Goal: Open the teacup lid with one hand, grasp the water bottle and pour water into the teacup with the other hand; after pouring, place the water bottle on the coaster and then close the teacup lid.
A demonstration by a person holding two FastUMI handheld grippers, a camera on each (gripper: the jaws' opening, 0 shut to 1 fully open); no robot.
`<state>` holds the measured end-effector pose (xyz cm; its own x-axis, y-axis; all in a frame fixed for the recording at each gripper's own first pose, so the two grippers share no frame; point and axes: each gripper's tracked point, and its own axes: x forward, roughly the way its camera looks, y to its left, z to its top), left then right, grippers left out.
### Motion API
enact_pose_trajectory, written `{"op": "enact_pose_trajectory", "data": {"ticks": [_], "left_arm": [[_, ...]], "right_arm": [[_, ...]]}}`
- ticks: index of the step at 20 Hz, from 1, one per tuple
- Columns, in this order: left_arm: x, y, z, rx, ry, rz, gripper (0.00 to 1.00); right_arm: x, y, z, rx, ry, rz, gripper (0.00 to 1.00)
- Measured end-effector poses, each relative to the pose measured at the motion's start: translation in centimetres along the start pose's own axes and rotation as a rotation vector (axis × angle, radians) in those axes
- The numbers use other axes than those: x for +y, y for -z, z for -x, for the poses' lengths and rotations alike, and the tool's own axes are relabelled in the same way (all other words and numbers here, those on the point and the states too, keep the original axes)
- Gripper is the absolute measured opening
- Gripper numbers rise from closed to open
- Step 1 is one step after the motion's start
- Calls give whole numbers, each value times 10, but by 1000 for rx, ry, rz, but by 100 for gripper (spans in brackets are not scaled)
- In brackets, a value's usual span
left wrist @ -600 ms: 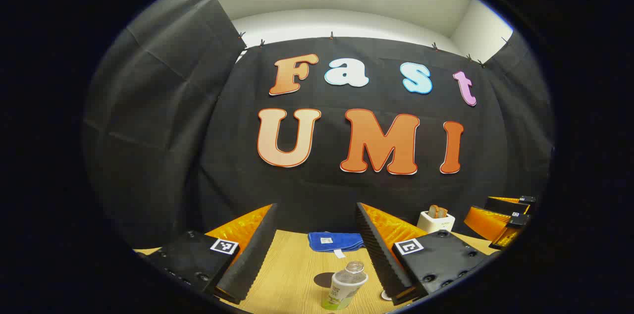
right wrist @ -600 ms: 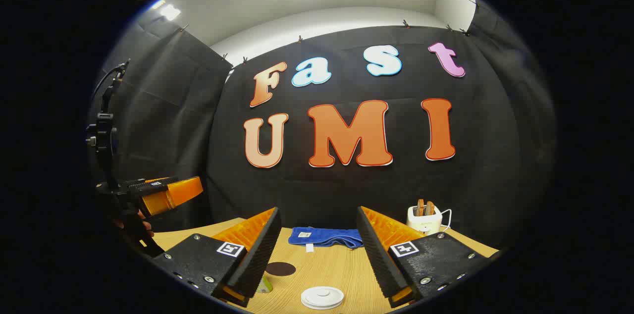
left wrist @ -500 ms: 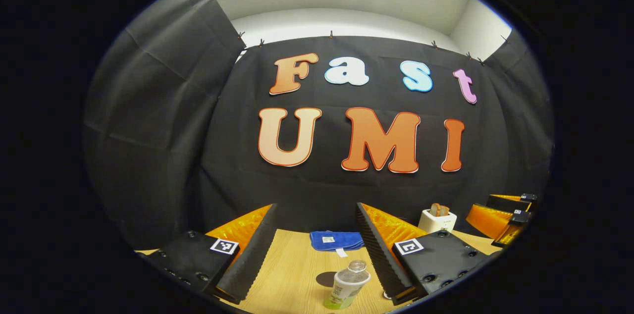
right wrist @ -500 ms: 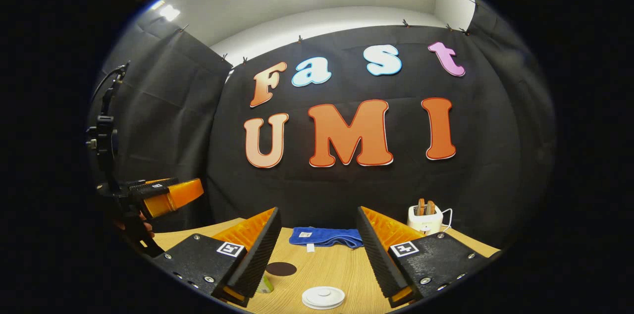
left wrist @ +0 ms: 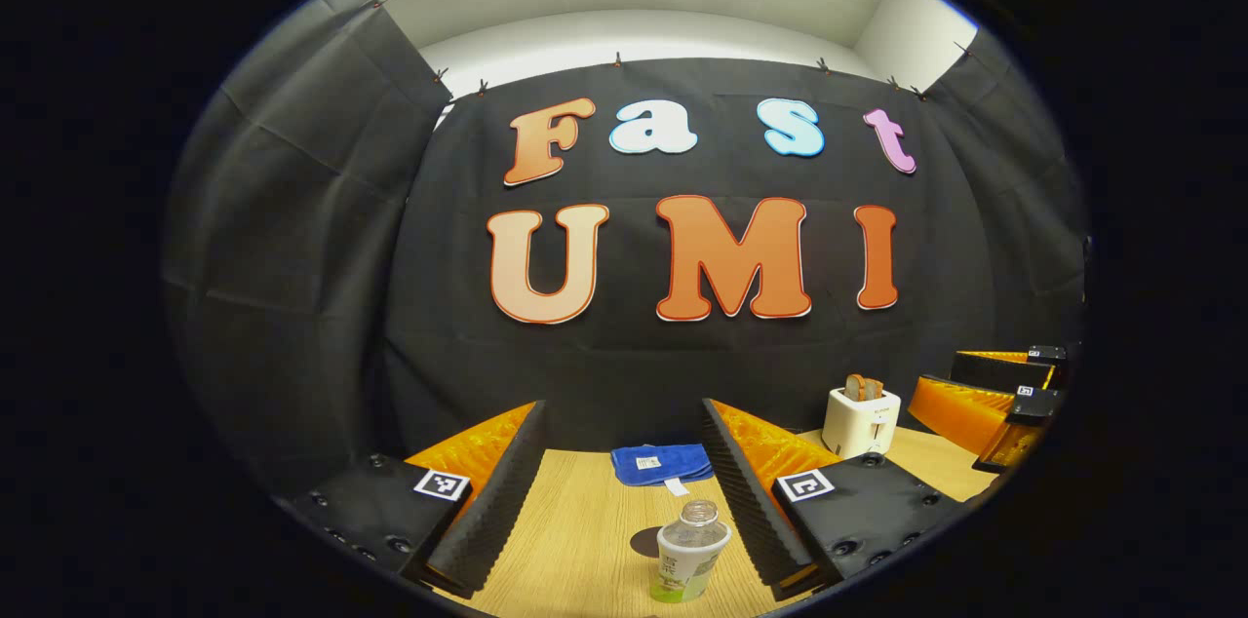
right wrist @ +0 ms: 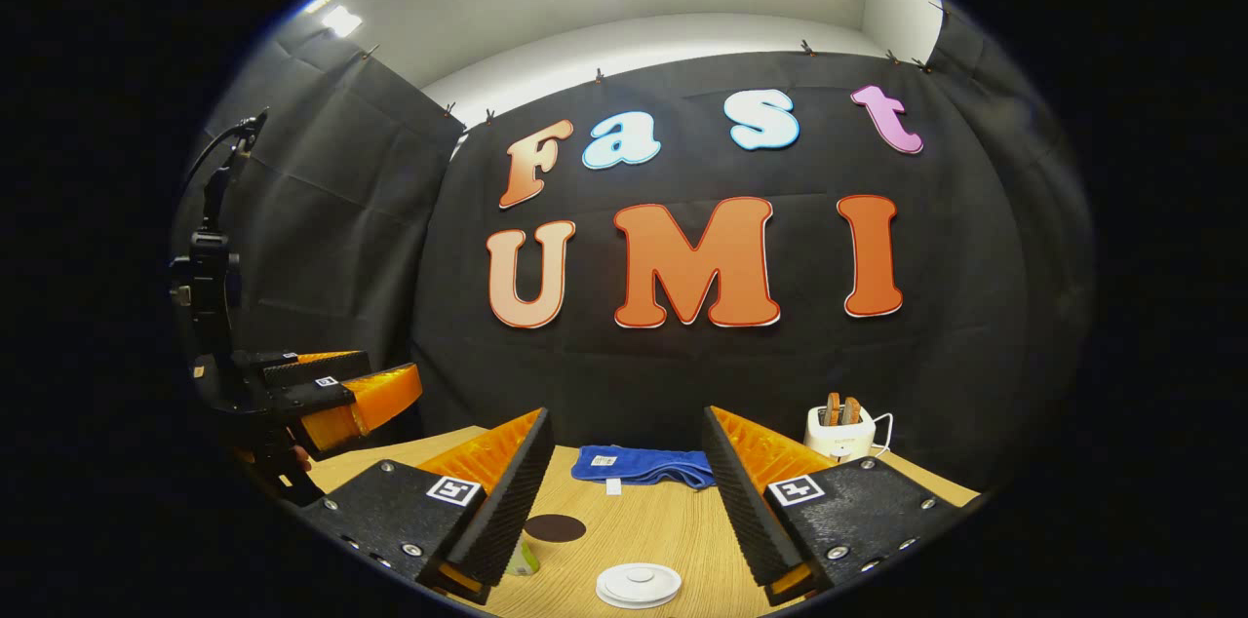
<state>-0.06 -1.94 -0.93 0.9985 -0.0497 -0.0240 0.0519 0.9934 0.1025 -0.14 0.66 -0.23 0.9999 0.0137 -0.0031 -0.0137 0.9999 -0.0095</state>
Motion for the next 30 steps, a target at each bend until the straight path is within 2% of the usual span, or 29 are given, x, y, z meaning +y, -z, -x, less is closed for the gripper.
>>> {"op": "enact_pose_trajectory", "data": {"ticks": [7,12,17,21,23,24,27,30], "left_arm": [[-2,-3,3,-11,12,-4,99],[1,5,4,6,17,-5,99],[3,32,9,32,36,-62,99],[1,53,15,54,72,-59,99],[-4,59,21,23,110,-63,99],[1,62,25,5,103,-79,99],[1,79,30,-7,120,-121,100],[-10,93,34,-12,166,-112,99]], "right_arm": [[0,2,0,6,-5,5,91],[-1,19,-2,39,-1,20,91],[-4,55,-4,105,-7,46,92],[-1,85,-4,169,-35,25,92],[-3,98,-5,180,-43,37,92],[-2,108,-8,189,-52,40,92],[1,145,-12,272,-59,50,92],[2,178,-15,337,-54,106,92]]}}
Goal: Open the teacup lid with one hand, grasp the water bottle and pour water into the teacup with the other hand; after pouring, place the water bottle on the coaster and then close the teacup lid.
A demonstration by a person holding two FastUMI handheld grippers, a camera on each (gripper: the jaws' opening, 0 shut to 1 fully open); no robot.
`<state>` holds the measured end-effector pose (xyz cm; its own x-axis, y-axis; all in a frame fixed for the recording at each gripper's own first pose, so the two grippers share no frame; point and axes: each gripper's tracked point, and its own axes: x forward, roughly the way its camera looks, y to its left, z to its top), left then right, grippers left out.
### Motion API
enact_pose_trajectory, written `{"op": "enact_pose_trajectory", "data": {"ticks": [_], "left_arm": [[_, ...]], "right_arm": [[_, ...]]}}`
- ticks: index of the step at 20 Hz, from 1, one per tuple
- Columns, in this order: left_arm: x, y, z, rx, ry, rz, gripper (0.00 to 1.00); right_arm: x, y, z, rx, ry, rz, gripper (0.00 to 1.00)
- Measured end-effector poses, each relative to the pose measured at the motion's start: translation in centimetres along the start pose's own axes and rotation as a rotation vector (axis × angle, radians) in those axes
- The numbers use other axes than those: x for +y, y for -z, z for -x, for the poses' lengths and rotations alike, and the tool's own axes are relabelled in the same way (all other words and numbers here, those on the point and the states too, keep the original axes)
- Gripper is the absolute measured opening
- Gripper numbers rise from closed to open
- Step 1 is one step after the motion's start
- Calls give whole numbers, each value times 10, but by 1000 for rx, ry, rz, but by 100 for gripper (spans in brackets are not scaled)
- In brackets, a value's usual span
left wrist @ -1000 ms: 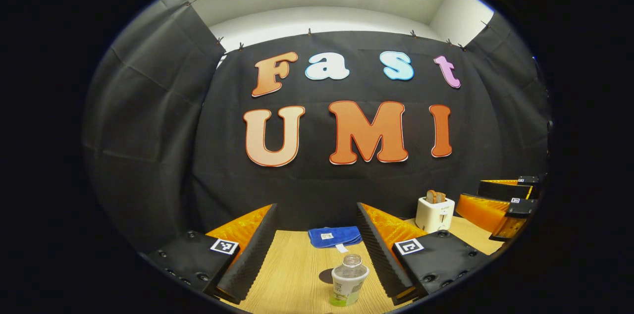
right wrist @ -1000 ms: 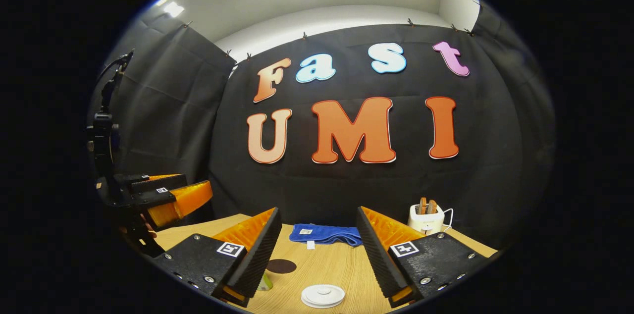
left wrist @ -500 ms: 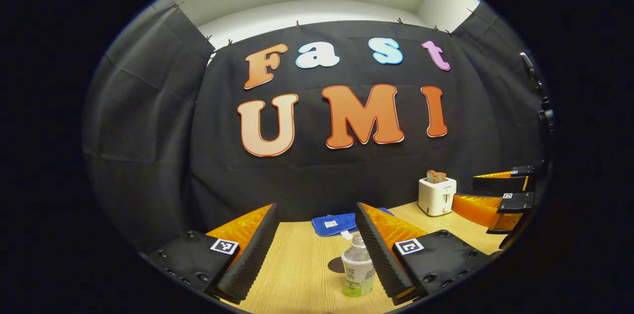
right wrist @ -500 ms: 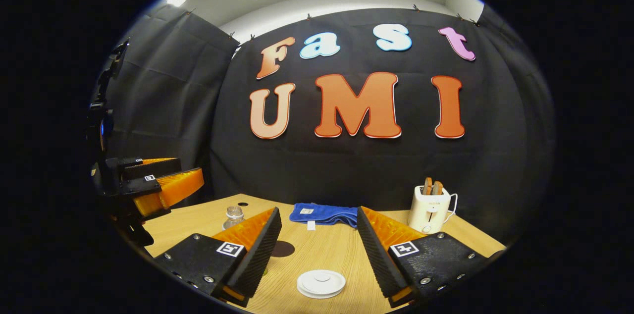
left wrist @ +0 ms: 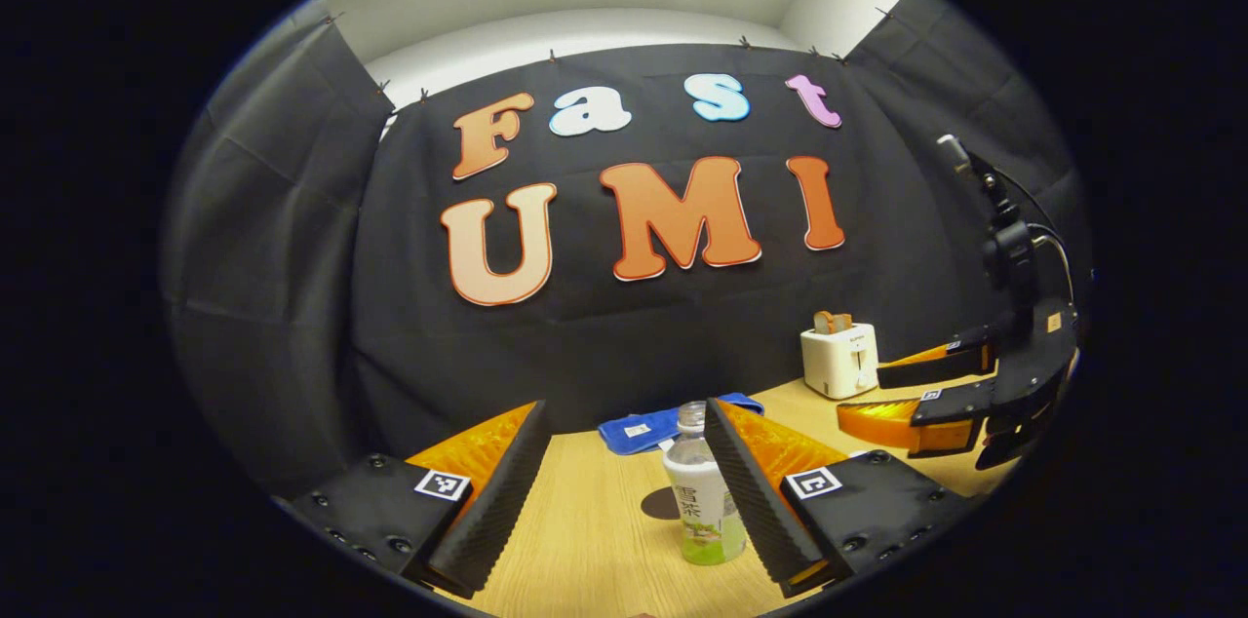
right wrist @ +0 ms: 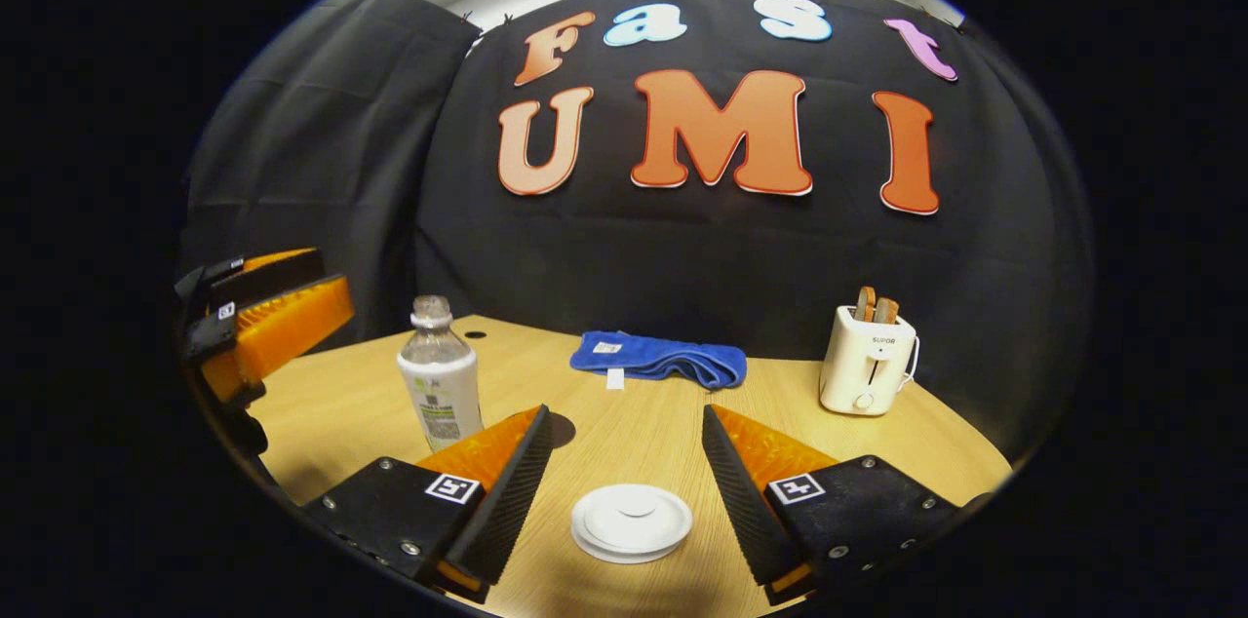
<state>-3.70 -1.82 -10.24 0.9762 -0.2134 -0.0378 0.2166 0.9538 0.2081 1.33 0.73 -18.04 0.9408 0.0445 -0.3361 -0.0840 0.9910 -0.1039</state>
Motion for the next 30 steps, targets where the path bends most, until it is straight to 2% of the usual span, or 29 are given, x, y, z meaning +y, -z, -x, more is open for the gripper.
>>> {"op": "enact_pose_trajectory", "data": {"ticks": [3,11,13,14,16,19,22,30], "left_arm": [[-16,21,-3,15,45,21,99],[-22,34,-8,48,53,30,100],[-21,36,-9,55,51,30,99],[-21,38,-10,60,50,37,100],[-26,42,-10,74,63,54,99],[-38,52,-11,103,90,66,100],[-42,58,-14,125,87,79,99],[-48,75,-18,185,69,84,100]], "right_arm": [[6,29,-9,63,-2,51,92],[-4,63,-18,138,7,0,73],[-3,62,-20,143,8,14,64],[-6,65,-20,147,12,24,57],[-4,71,-21,168,-6,31,49],[-4,70,-22,169,0,59,45],[-6,69,-22,162,16,70,27],[-6,60,-19,144,0,9,22]]}}
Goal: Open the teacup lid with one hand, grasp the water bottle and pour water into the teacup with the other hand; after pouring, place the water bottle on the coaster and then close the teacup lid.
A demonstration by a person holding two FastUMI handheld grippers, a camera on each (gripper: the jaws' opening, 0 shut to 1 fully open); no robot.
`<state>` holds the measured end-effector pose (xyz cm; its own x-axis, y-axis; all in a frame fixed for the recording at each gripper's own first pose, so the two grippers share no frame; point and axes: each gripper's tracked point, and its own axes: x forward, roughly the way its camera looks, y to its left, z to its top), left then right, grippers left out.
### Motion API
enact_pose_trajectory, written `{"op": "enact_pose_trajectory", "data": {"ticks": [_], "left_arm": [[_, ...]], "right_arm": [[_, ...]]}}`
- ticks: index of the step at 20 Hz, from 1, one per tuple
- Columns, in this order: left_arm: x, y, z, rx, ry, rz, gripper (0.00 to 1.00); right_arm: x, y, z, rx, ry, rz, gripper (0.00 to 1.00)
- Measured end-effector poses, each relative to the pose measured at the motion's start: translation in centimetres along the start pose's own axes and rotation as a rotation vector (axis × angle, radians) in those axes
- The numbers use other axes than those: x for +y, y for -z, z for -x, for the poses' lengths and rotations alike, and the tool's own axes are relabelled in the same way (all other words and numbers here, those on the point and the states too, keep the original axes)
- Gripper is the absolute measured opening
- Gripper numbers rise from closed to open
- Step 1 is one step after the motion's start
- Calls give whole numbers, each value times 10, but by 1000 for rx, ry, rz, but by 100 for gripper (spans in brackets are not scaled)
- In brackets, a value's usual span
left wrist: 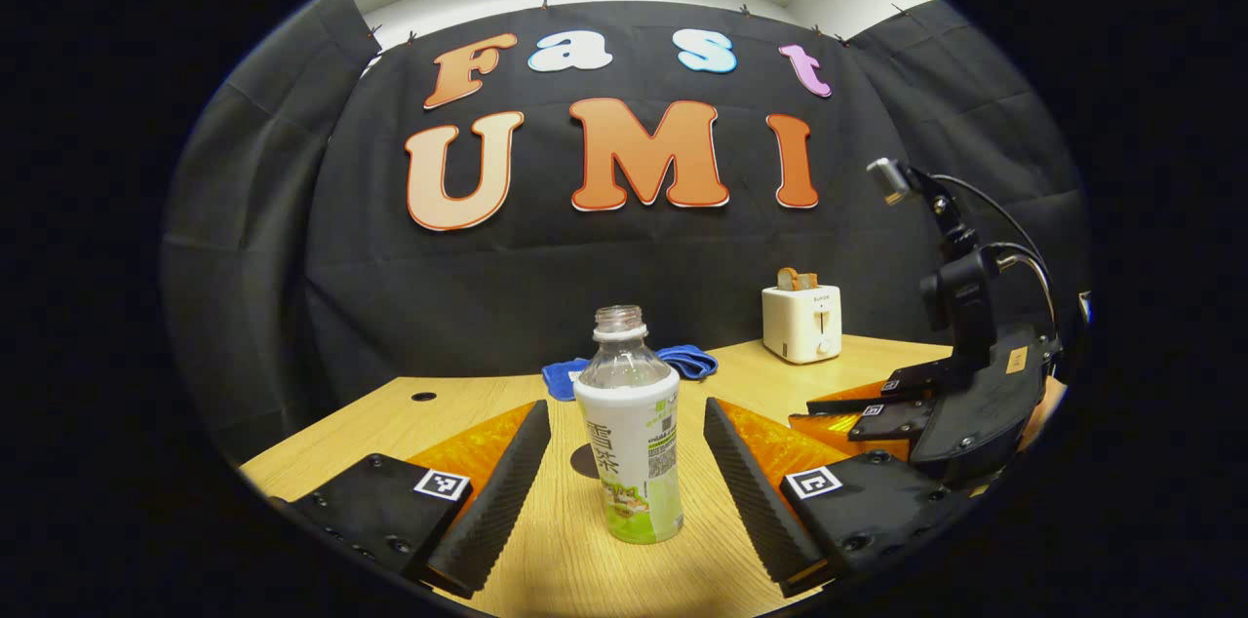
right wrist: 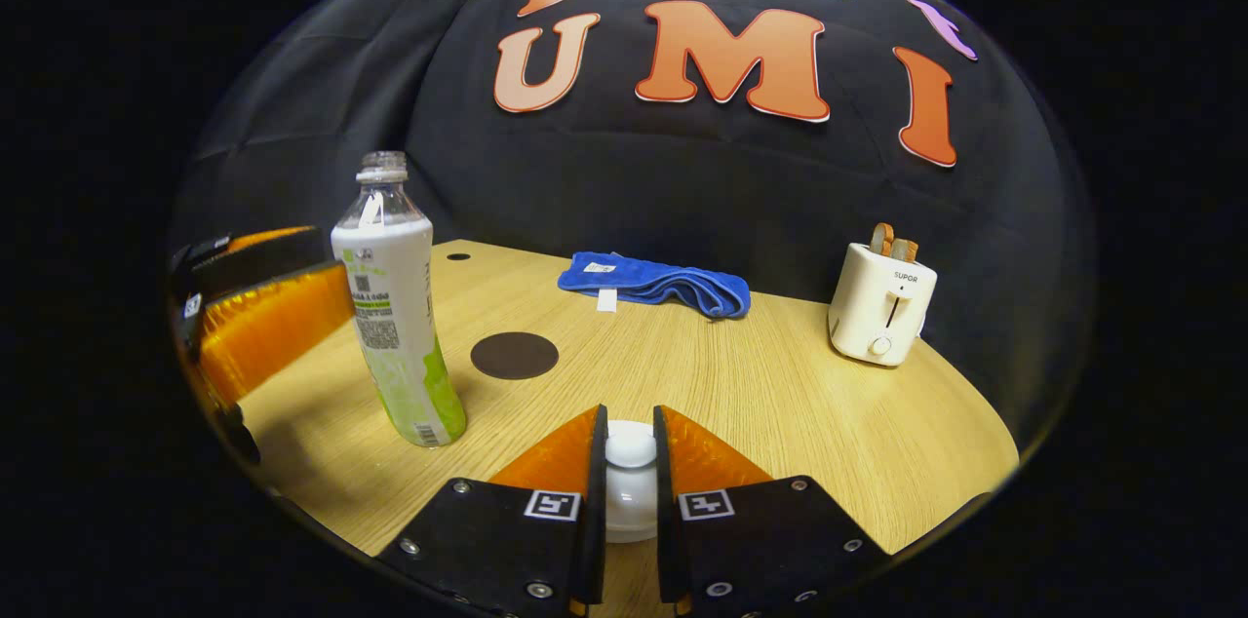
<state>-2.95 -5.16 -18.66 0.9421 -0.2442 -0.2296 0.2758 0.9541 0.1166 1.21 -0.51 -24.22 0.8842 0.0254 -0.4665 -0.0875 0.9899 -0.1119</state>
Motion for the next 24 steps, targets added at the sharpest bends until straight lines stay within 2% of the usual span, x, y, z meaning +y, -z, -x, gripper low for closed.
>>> {"op": "enact_pose_trajectory", "data": {"ticks": [12,18,24], "left_arm": [[-12,39,-28,133,23,33,99],[-10,55,-38,186,29,93,72],[-8,55,-41,180,30,77,65]], "right_arm": [[-21,-42,25,-120,5,-59,22],[-35,-48,34,-140,27,-75,22],[-41,-50,37,-147,33,-80,22]]}}
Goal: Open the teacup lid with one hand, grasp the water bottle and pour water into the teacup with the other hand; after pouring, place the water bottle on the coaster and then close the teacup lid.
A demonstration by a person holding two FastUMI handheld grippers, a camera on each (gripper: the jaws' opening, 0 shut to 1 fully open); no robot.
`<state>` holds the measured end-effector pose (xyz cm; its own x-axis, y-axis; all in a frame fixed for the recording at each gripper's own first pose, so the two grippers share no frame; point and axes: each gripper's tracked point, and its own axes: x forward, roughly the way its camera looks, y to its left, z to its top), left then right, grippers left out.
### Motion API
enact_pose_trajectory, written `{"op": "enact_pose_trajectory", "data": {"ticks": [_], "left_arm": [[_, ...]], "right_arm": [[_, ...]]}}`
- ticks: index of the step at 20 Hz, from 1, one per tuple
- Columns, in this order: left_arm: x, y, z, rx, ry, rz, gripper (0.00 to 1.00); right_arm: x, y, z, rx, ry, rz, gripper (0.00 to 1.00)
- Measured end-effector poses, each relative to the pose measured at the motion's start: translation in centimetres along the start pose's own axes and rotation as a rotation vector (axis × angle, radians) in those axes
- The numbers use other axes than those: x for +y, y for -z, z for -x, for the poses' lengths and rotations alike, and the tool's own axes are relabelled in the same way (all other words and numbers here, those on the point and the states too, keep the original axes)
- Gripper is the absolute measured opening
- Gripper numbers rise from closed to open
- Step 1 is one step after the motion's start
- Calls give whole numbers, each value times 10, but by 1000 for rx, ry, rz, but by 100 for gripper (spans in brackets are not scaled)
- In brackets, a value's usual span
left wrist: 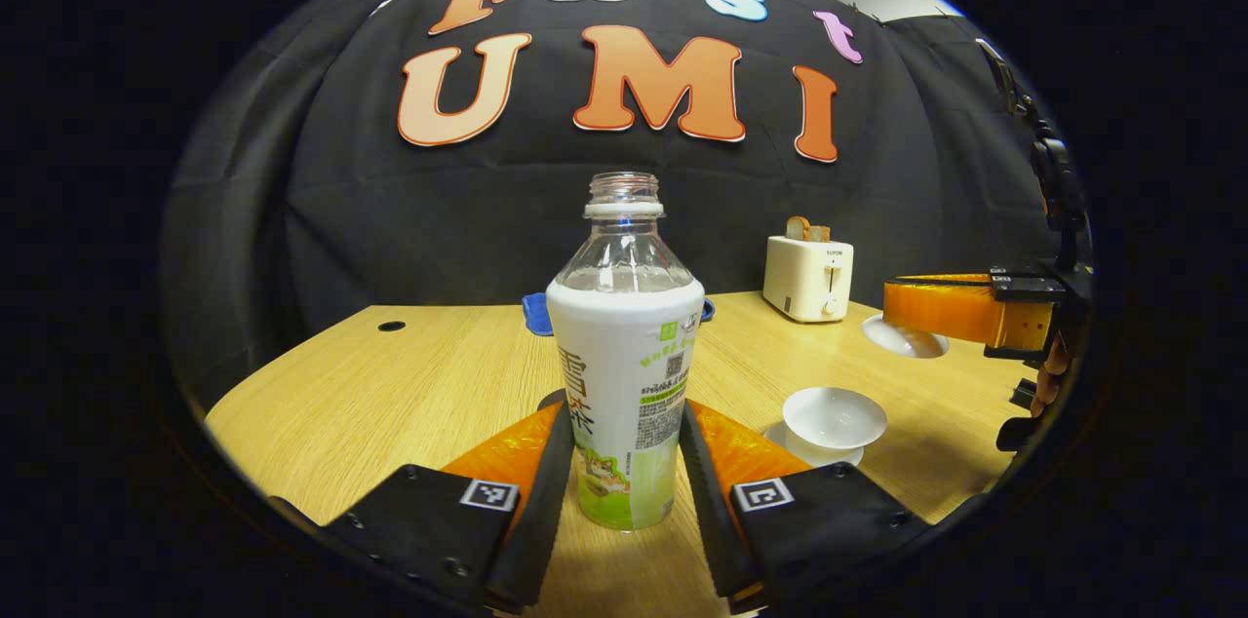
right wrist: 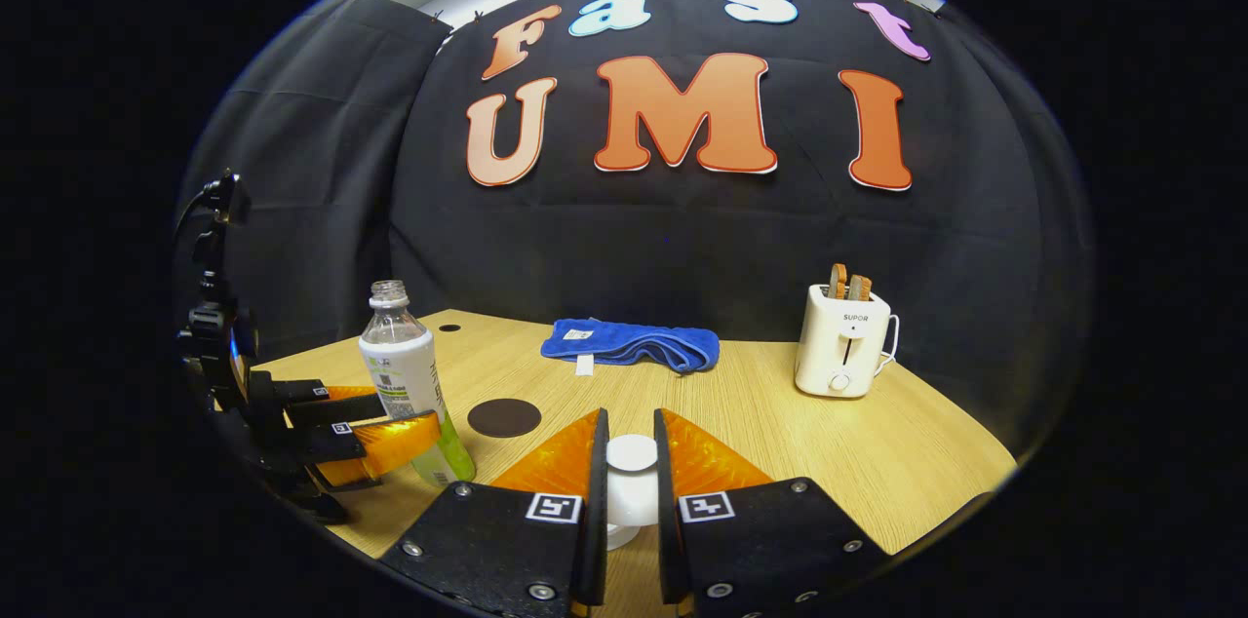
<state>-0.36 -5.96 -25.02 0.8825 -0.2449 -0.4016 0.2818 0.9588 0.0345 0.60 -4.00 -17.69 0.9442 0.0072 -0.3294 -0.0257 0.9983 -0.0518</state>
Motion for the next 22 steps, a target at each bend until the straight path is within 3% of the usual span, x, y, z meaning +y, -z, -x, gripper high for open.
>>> {"op": "enact_pose_trajectory", "data": {"ticks": [12,19,22], "left_arm": [[10,-28,2,-6,-91,-354,62],[18,-20,-6,32,-163,-677,63],[15,-16,-6,38,-160,-798,63]], "right_arm": [[-38,-11,16,-43,61,5,22],[-59,-7,23,-45,91,-5,22],[-66,-7,27,-45,95,-11,22]]}}
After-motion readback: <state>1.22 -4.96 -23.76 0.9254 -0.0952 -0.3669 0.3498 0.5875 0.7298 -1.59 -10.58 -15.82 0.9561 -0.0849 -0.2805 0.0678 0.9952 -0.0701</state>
